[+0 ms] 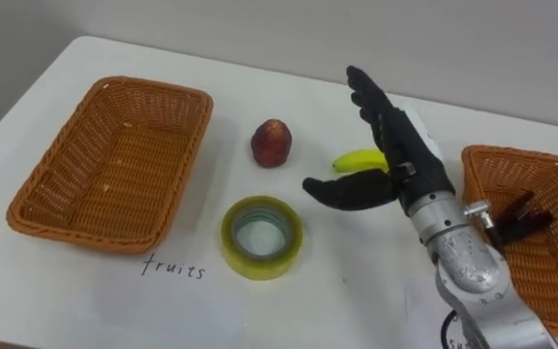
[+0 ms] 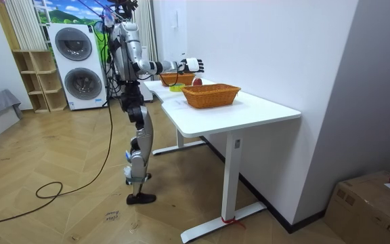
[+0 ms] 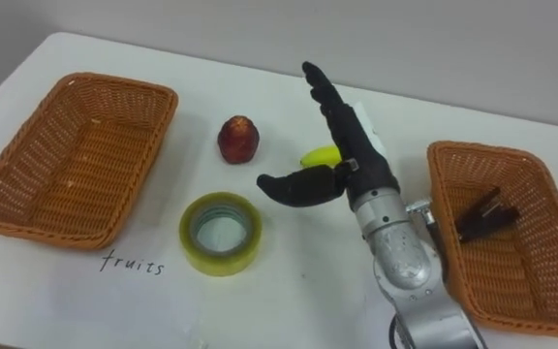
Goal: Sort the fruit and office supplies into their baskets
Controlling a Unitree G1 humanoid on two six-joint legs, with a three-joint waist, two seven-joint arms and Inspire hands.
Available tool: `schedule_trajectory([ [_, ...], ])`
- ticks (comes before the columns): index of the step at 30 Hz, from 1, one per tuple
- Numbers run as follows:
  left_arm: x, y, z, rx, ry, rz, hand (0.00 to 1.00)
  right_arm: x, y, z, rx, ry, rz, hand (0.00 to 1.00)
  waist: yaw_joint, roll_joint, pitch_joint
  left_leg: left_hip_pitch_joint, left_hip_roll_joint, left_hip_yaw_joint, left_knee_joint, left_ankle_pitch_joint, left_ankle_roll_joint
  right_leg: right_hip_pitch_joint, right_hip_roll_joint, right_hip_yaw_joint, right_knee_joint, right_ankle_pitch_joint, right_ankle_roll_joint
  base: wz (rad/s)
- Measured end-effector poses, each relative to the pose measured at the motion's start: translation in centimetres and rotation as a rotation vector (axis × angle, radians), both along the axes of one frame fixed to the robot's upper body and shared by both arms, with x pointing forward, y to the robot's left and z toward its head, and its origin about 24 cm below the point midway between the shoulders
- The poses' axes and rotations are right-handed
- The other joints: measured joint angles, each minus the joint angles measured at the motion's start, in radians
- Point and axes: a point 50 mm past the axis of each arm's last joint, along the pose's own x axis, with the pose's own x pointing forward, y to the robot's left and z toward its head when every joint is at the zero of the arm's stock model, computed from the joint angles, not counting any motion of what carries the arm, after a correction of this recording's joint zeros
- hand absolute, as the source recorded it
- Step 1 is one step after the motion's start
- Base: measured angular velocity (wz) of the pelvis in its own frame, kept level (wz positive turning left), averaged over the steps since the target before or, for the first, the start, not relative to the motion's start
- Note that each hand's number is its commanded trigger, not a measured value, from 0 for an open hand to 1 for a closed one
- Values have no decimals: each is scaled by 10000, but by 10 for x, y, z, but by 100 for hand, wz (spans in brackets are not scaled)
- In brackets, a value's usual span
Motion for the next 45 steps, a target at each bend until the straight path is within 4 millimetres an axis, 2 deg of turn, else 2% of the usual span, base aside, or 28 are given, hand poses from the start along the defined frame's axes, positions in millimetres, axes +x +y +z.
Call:
schedule_trajectory([
  [10, -2, -2, -2, -66, 120, 48, 0, -1, 8, -7, 166, 295, 163, 0, 126, 16, -2, -6, -9, -58, 51, 1, 0, 13, -8, -98, -7, 0, 0, 0],
  [12, 1, -5, -2, -144, 37, 45, 0, -1, 8, -10, 186, 439, 149, 0, 176, 112, -3, -5, -20, -70, 61, 1, 1, 23, -20, -104, -6, 1, 2, 0],
  [15, 4, -11, -3, -281, -65, 59, 0, -2, 9, -11, 174, 467, 209, 0, 209, 295, 45, -9, -32, -85, 58, 4, 7, 18, -32, -107, -8, 1, 3, 0],
  [21, 3, -15, -4, -341, 26, 134, 0, -3, 11, -14, 117, 580, 305, 0, 209, 468, -68, -10, -29, -99, 63, 8, 7, 23, -28, -143, -7, 1, 3, 0],
  [29, 6, -14, -2, -328, -222, 86, 0, -3, 10, -28, -73, 1162, 213, 0, 212, 440, -88, -7, -61, -104, 91, 29, 38, 42, -69, -188, -3, 4, 7, 0],
  [34, 6, -14, -2, -294, -208, 7, 0, -3, 9, -31, -177, 1268, 172, 0, 215, 455, -67, -16, -67, -122, 87, 33, 42, 48, -73, -202, 12, 9, 15, 0],
  [42, -2, -14, -4, -385, 319, 90, 0, -6, 11, -55, -665, 2133, -70, 0, 239, 406, -51, -73, -75, -113, -4, 34, 42, -11, -70, -204, 5, 14, 23, 0],
  [45, -4, -14, -5, -416, 398, 111, 0, -6, 13, -57, -633, 2185, -98, 0, 241, 383, -58, -83, -76, -106, -18, 35, 43, -38, -68, -203, -2, 14, 23, 0],
])
